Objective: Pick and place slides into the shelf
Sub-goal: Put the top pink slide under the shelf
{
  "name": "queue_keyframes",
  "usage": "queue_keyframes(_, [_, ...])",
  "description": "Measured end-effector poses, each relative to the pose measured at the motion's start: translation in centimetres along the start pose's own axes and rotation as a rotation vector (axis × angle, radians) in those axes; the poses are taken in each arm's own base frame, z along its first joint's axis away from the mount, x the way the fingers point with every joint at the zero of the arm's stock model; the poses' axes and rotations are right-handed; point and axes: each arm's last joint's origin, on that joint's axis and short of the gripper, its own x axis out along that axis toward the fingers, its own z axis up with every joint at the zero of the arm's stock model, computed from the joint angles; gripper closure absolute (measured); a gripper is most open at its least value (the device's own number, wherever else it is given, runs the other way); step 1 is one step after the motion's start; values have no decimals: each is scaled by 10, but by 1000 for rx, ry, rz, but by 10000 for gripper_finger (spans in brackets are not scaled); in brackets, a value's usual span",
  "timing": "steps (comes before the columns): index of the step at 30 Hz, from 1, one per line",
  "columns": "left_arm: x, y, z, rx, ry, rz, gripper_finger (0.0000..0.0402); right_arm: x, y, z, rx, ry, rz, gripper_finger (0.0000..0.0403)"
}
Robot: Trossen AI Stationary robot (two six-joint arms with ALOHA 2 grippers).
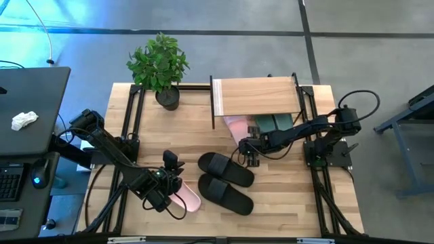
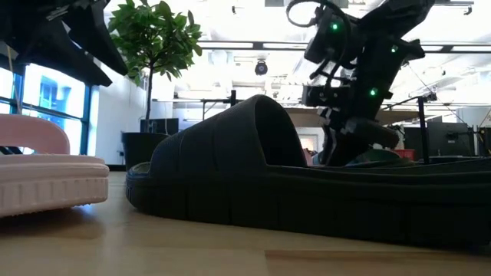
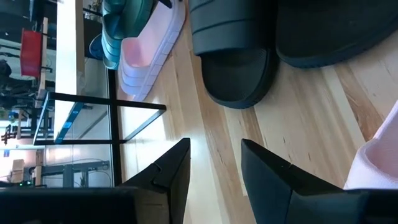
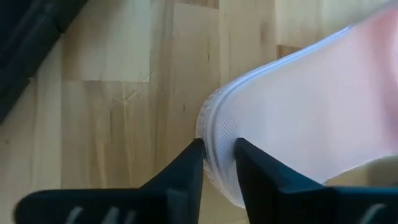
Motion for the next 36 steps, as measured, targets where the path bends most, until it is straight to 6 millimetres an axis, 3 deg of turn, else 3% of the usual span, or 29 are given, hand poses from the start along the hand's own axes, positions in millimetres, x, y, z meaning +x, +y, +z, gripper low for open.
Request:
queue_keyframes(6, [0,0,1,-7,-7,-2,275,15,2,0,16,15,-36,394])
queue_keyframes(12, [0,0,1,-7,-6,-2,275,14,-1,3,62,-5,-175,400])
queue_keyframes(23, [0,0,1,-6,-6,-1,275,21,-32,3,178,17,-182,402])
queue_keyframes(36, [0,0,1,-5,-6,0,275,19,-32,-5,377,73,-244,403])
